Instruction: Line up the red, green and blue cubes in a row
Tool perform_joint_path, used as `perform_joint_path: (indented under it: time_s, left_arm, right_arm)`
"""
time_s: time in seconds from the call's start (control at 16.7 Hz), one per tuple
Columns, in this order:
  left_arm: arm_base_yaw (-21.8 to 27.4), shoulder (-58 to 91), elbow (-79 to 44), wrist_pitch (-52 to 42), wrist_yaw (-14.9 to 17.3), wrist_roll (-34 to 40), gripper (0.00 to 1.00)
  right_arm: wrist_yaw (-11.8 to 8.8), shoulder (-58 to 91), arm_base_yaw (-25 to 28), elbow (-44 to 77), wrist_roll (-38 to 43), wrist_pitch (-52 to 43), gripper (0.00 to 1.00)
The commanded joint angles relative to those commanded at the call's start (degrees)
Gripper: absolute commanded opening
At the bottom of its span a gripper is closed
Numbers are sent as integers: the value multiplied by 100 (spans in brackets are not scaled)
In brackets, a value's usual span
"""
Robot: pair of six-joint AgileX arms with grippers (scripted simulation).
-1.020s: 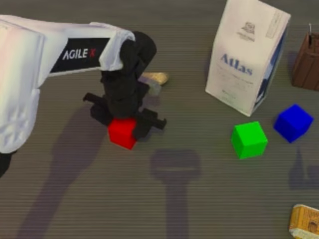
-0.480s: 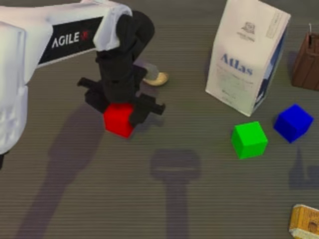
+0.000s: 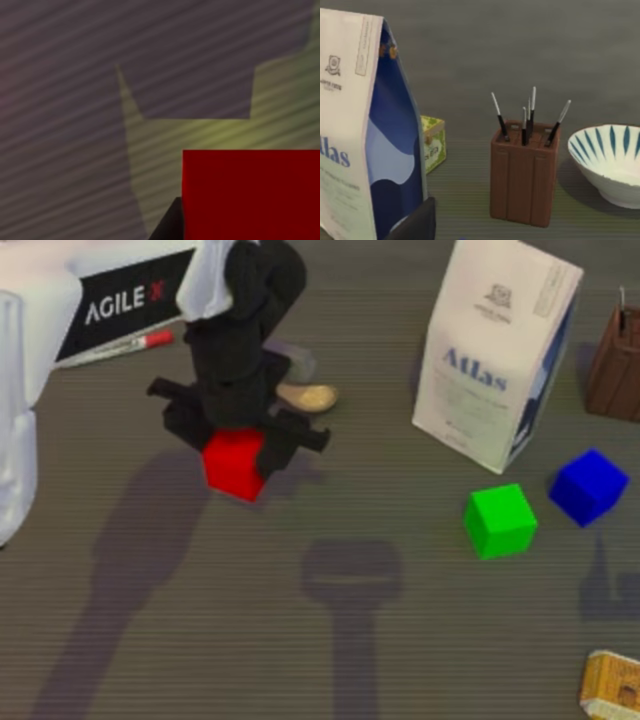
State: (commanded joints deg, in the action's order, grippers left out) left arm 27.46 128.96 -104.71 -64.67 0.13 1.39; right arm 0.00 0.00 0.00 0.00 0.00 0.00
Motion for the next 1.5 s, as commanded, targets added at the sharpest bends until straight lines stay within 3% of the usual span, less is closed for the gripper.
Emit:
perform_joint_path:
  time_s: [0.18, 0.54, 0.72, 1.2, 1.5]
  left_arm:
    - [168, -309, 381, 85, -18, 566, 0]
    - [681, -1320, 1721, 341, -61, 2670, 0]
    - [880, -1755, 2246, 470, -76, 3349, 0]
    - [904, -1827, 2438, 596, -83, 3473, 0]
    - [910, -1453, 3056, 1668, -81, 3482, 0]
  right_arm:
    - [0, 0, 0, 0, 0, 0, 100]
    - [0, 0, 0, 0, 0, 0, 100]
    - [0, 0, 0, 0, 0, 0, 100]
    - [0, 0, 0, 0, 0, 0, 100]
    - [0, 0, 0, 0, 0, 0, 100]
